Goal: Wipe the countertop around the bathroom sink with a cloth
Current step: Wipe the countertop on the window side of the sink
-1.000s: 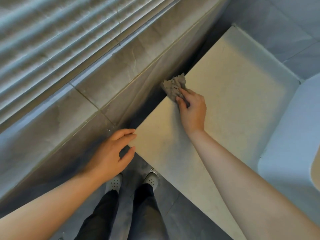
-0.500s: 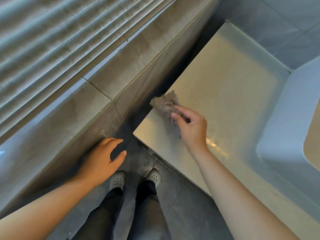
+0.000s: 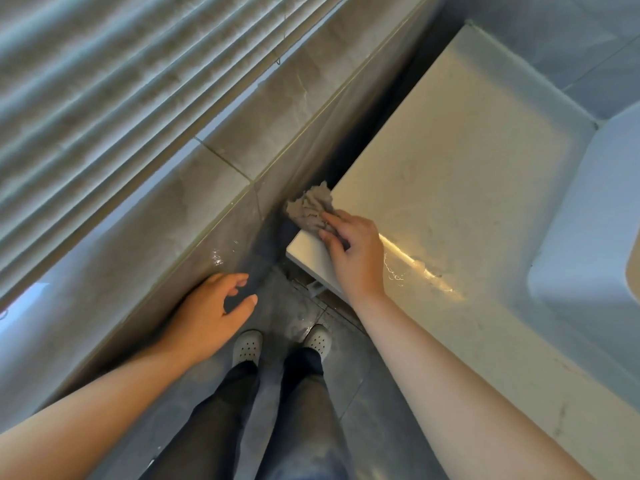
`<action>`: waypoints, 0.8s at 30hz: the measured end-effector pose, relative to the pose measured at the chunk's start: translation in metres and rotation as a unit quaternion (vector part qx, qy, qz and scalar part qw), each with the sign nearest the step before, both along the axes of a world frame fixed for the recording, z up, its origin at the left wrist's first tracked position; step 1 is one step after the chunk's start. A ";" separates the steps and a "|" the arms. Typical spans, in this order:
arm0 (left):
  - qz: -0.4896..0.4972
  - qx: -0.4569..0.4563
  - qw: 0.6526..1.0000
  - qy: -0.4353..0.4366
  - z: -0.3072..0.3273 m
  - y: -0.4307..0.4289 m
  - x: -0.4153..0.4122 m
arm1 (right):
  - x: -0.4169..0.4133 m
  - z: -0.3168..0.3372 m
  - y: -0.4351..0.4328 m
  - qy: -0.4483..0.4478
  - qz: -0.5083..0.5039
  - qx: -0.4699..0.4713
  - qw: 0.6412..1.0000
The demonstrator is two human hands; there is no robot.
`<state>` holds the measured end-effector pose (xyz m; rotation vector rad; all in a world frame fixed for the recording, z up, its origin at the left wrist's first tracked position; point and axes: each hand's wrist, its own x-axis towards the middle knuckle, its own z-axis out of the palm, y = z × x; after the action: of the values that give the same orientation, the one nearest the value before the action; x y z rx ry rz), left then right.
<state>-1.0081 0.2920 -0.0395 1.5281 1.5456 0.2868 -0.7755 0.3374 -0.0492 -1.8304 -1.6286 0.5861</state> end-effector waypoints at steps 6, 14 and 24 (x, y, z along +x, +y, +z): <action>0.010 -0.031 0.999 0.002 0.000 -0.019 -0.017 | -0.018 0.015 -0.043 0.045 0.049 -0.042 0.997; -0.012 -0.016 1.000 -0.011 0.009 -0.004 0.001 | 0.021 0.056 -0.060 0.165 -0.099 -0.030 0.981; -0.170 0.104 0.980 0.023 0.030 0.031 0.055 | 0.138 0.025 -0.053 0.133 -0.357 0.009 0.925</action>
<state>-0.9529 0.3229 -0.0092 1.9430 1.2902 0.2211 -0.6371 0.2840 -0.0244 -2.0435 -0.7017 0.4494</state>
